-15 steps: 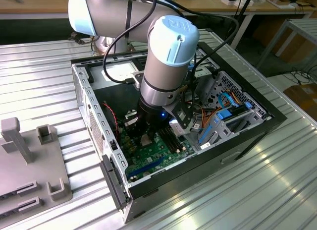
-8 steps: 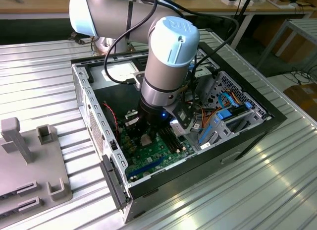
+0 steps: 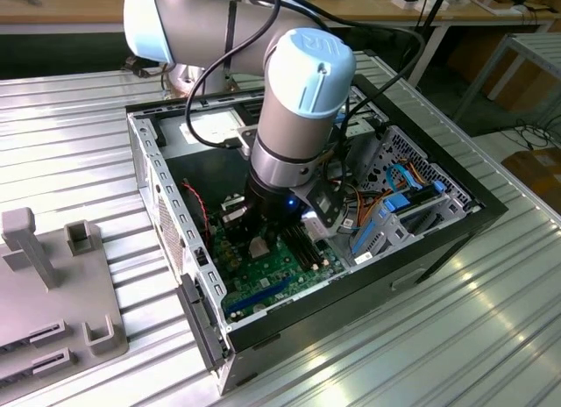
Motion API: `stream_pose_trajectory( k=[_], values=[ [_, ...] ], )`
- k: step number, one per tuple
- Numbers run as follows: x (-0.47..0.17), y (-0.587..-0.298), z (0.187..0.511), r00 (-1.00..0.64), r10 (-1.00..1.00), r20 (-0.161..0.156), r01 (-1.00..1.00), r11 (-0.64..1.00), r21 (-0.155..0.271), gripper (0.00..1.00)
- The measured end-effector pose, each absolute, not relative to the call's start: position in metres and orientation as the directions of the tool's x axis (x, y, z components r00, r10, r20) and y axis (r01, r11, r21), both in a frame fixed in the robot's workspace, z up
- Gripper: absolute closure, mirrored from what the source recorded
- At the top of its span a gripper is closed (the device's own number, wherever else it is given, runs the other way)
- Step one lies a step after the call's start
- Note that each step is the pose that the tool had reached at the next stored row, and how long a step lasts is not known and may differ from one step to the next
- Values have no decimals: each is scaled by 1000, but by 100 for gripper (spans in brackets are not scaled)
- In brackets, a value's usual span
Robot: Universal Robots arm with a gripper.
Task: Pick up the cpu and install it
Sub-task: 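Place the cpu into insertion slot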
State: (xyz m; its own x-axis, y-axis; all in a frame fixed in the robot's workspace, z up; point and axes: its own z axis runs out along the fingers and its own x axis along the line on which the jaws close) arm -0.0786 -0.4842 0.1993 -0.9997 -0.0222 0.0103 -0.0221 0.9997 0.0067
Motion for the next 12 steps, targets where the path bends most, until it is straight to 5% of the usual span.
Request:
stream_pose_trajectory(
  k=[12],
  values=[
    [-80,-484,203,-1000,-22,11,-22,1000,6,48]
  ],
)
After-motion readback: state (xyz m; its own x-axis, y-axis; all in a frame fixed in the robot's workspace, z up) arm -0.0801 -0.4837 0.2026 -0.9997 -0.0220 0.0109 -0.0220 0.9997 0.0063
